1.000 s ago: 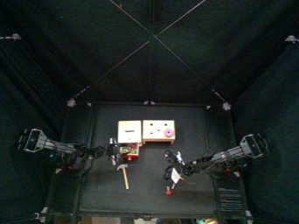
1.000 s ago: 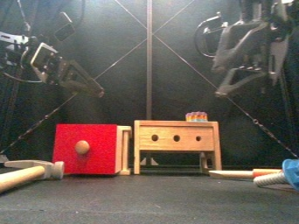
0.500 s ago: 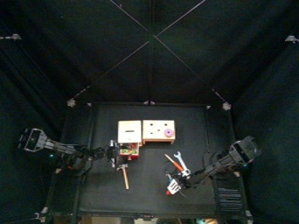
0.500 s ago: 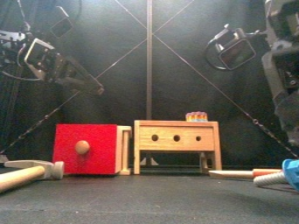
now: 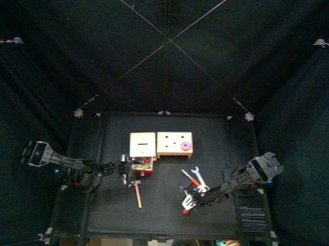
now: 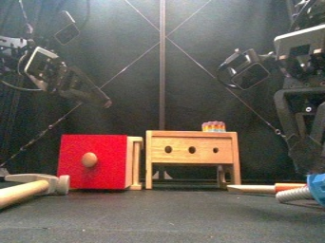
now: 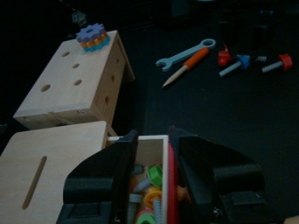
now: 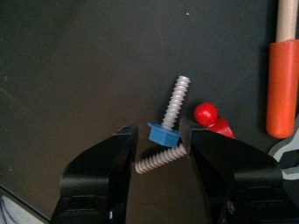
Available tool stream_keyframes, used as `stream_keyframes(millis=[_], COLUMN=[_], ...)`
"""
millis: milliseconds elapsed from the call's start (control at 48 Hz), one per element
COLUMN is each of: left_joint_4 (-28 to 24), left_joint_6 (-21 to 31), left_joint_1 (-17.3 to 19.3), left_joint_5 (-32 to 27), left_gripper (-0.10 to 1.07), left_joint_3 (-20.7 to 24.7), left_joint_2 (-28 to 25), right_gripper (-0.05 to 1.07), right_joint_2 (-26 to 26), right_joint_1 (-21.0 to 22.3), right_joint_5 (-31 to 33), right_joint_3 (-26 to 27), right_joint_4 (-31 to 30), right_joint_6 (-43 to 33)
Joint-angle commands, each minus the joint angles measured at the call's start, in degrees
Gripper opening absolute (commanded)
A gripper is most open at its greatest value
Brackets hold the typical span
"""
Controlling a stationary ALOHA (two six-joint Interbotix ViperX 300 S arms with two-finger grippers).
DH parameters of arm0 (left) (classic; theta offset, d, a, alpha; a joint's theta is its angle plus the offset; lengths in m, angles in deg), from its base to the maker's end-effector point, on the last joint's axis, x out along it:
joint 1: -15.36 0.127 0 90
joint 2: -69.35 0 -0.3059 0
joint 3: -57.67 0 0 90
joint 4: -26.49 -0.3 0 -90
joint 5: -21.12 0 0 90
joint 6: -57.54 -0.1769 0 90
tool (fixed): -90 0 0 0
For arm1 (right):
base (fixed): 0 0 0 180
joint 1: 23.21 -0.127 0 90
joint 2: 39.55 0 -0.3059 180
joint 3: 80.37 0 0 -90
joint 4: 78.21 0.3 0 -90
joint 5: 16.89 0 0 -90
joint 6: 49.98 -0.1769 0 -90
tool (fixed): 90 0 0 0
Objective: Grab blue screw
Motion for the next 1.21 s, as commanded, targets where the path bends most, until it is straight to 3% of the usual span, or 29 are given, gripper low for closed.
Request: stream_keyframes(millis=[0,396,667,938,1188], left_joint_4=[-0.1,-0.2,-0.2,-0.2,-0.4], left_joint_6=[0.1,0.1,0.1,0.1,0.0], left_joint_1=[0.0,0.0,0.0,0.0,-0.2], left_joint_5=[0.2,0.2,0.2,0.2,0.2], left_gripper=[0.76,0.76,0.76,0.76,0.76], left_joint_3=[0.5,0.5,0.4,0.4,0.8], left_joint_2=[-0.4,-0.4,-0.4,-0.4,-0.4], right_gripper=[0.81,0.76,0.57,0.56,0.56], right_joint_2=[-0.6,1.6,0.9,-3.5,-4.5], right_joint_1=[0.2,0.4,0.9,1.7,2.5], right_joint_5=[-0.2,-1.9,-2.1,-1.9,-2.3], right_joint_3=[0.8,-0.2,0.2,1.7,1.8], right_joint_4=[0.1,0.3,-0.4,-5.9,-9.2], right_joint_6=[0.1,0.3,0.3,0.1,0.3])
